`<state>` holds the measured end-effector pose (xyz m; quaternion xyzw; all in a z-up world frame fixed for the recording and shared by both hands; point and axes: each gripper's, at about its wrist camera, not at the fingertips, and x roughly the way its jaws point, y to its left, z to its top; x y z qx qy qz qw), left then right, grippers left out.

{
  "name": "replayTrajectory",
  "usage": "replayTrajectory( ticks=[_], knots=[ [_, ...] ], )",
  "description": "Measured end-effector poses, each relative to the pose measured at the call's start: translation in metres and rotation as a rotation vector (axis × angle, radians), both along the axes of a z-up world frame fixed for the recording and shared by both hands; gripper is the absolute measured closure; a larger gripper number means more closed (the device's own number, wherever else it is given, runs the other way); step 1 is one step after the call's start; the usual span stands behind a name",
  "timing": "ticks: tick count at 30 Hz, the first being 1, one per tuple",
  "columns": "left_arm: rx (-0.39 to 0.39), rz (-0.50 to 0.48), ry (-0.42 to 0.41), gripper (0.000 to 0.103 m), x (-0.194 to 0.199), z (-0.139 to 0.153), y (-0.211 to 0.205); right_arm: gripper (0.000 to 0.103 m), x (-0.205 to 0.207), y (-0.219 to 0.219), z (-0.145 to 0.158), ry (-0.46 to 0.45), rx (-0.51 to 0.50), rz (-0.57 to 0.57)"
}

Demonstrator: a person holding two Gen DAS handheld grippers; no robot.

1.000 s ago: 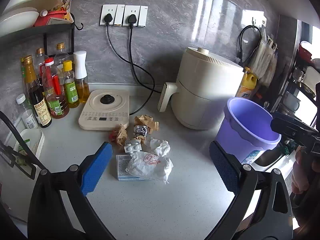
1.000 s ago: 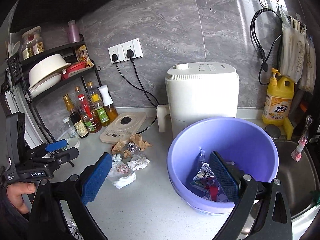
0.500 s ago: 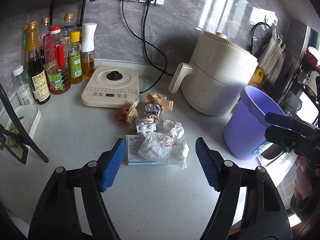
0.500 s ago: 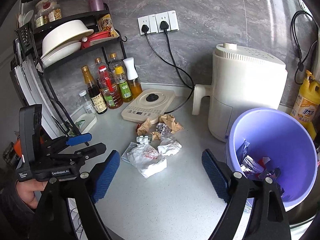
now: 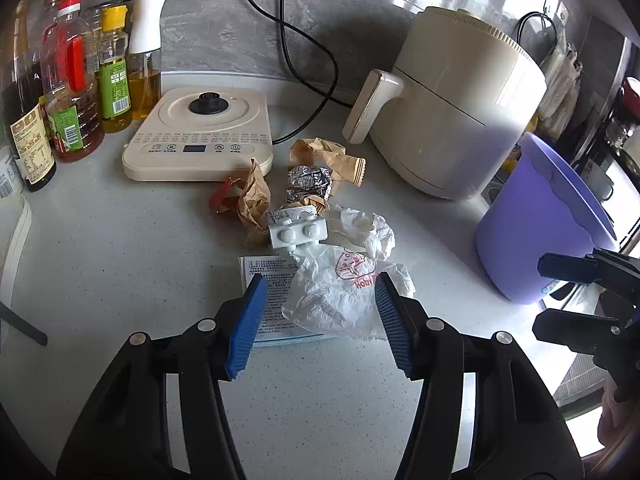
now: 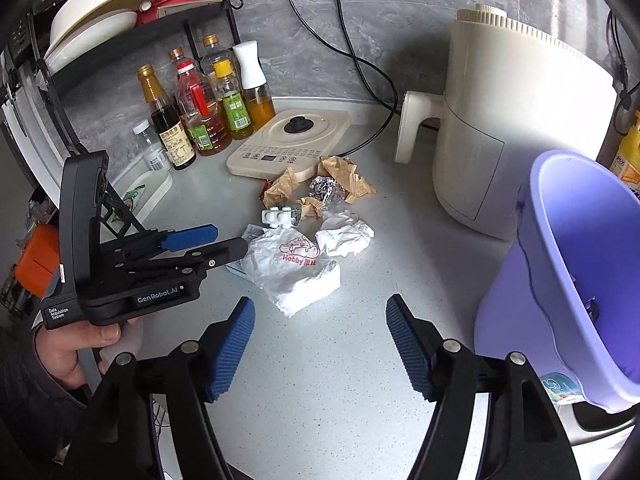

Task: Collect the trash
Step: 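Grasp the white Hobby bag with the left gripper while the right gripper grasps crumpled tissue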

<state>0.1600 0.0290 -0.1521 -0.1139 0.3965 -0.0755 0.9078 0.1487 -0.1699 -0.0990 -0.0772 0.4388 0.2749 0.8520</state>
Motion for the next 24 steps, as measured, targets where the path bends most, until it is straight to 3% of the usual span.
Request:
replayTrajectory(
  ticks=[5, 8, 9, 10, 18, 24],
  knots=[
    [0.01, -0.038, 0.051, 0.052, 0.018, -0.015, -0.006, 0.036, 0.007, 0.002, -0.006, 0.017, -0.027, -0.013],
    [0.072, -0.055, 0.083, 0.074, 0.025, -0.024, -0.012, 0.035, 0.014, 0.004, -0.005, 0.021, -0.029, -0.019],
    [0.074, -0.063, 0.086, 0.087, 0.026, -0.023, -0.012, 0.035, 0.016, 0.005, -0.006, 0.024, -0.027, -0.015],
    [0.056, -0.075, 0.1, 0.094, 0.027, -0.023, -0.011, 0.035, 0.019, 0.007, -0.006, 0.025, -0.03, -0.009],
    [0.044, -0.03, 0.047, 0.095, 0.004, 0.012, 0.008, 0.035, 0.047, 0.026, -0.016, 0.039, -0.006, 0.025],
    [0.07, 0.069, 0.017, 0.095, -0.015, 0.033, 0.028, 0.035, 0.077, 0.039, -0.038, 0.076, -0.004, 0.026]
  ],
)
